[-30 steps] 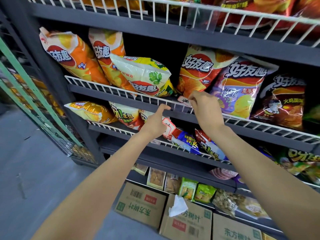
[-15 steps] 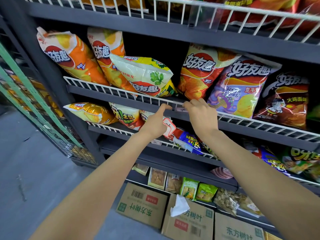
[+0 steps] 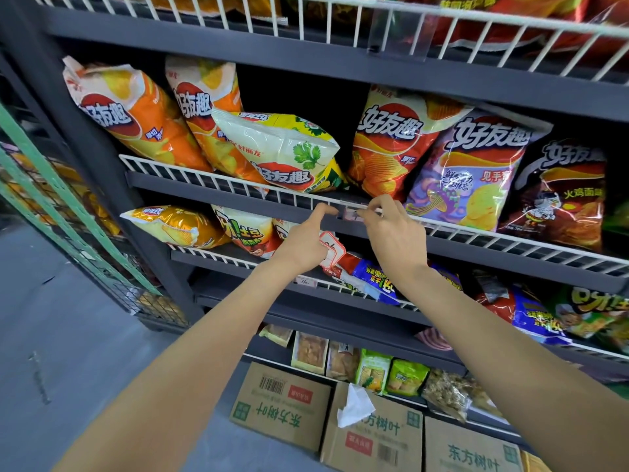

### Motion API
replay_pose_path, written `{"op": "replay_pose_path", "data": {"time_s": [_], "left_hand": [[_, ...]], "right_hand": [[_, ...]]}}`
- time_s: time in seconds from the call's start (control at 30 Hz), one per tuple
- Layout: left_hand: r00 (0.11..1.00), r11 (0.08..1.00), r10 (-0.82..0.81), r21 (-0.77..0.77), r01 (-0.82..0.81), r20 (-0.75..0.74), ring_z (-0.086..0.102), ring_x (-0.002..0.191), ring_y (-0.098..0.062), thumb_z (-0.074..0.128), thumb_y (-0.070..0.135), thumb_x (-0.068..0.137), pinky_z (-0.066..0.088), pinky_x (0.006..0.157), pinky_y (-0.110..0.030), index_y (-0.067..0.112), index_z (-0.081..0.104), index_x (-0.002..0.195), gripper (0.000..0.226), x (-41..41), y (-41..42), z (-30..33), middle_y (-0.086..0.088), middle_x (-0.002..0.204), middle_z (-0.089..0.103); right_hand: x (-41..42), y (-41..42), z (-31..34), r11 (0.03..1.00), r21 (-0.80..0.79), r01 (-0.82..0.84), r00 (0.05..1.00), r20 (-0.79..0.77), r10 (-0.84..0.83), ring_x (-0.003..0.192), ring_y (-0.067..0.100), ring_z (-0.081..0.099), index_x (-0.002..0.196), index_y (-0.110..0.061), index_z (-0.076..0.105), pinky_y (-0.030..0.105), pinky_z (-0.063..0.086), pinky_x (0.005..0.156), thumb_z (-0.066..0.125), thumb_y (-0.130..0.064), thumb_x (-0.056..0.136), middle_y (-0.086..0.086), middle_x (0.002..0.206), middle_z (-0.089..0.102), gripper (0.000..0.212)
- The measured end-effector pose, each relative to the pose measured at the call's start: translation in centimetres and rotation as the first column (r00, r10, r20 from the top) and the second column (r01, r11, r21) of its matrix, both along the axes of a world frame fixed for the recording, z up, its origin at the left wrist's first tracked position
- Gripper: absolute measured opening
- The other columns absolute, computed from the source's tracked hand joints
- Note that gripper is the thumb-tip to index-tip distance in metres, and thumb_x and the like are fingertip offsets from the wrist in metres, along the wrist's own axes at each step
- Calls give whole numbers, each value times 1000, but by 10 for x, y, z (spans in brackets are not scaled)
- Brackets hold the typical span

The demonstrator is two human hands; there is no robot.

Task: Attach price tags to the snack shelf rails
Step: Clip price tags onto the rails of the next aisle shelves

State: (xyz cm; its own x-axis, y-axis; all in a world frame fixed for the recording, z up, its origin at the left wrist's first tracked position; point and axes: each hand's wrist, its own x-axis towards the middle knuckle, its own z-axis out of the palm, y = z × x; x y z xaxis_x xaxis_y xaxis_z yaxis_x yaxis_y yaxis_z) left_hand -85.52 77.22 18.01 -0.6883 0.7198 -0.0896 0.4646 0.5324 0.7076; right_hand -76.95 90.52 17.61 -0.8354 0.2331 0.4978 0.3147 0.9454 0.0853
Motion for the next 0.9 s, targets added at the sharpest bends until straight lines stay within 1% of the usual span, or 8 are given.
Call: {"op": "replay_pose_path", "data": {"time_s": [0.37,0.43,0.53,0.63,0.7,0.77,0.8,0.9], "left_hand": [[999,999,2,38,-4,41,46,56,-11,46,-8,84,34,43,-13,29,29,139,68,-2,2,4,-4,89,54],[999,997,24,69,-25,28,50,62,-11,48,-6,85,38,44,-9,30,31,139,67,-2,1,4,-5,103,54],[998,988,68,139,-69,14,49,64,-6,50,-3,88,38,50,-3,27,35,137,60,3,-1,6,-4,99,48],[991,974,136,185,-134,2,50,74,-8,52,1,90,40,63,-14,19,43,128,43,10,-2,7,-7,105,55],[984,960,175,221,-174,15,54,87,-14,53,5,91,40,72,-23,15,47,119,30,17,0,7,-9,116,59],[983,949,181,254,-186,41,56,94,-16,54,7,91,43,68,-22,14,48,115,26,26,6,9,-8,120,59],[985,949,165,264,-174,53,57,96,-17,55,8,91,43,65,-21,13,48,115,26,32,11,12,-8,121,59],[994,960,83,261,-99,72,59,102,-19,56,10,90,43,74,-25,13,49,116,28,58,35,20,-8,119,61]], "right_hand": [[1,-1,4,1000,9,27,997,77,-27,69,23,58,85,-10,71,19,29,37,85,7,46,7,87,60,44],[3,-2,3,1000,-10,23,994,109,-22,75,25,57,91,-6,69,22,30,39,83,7,53,10,93,58,43],[5,-6,4,1000,-24,8,989,147,-4,89,28,56,111,-5,63,30,40,44,71,8,69,12,107,55,45],[9,-4,11,986,-168,8,981,195,25,114,22,46,134,-15,47,36,48,67,51,-7,92,5,129,44,43],[15,-6,21,876,-482,17,995,95,33,116,18,48,135,-17,47,34,45,83,45,-23,97,1,130,48,38],[25,-4,28,564,-823,-72,997,-66,31,104,17,55,126,-13,57,27,40,88,45,-29,98,-1,115,61,35],[32,-2,31,455,-883,-119,993,-113,39,96,18,57,118,-11,64,26,39,85,47,-27,97,-1,103,66,31],[60,16,37,445,-881,-162,987,-150,63,84,14,61,98,-11,72,20,43,79,56,-12,92,-1,88,70,18]]}}
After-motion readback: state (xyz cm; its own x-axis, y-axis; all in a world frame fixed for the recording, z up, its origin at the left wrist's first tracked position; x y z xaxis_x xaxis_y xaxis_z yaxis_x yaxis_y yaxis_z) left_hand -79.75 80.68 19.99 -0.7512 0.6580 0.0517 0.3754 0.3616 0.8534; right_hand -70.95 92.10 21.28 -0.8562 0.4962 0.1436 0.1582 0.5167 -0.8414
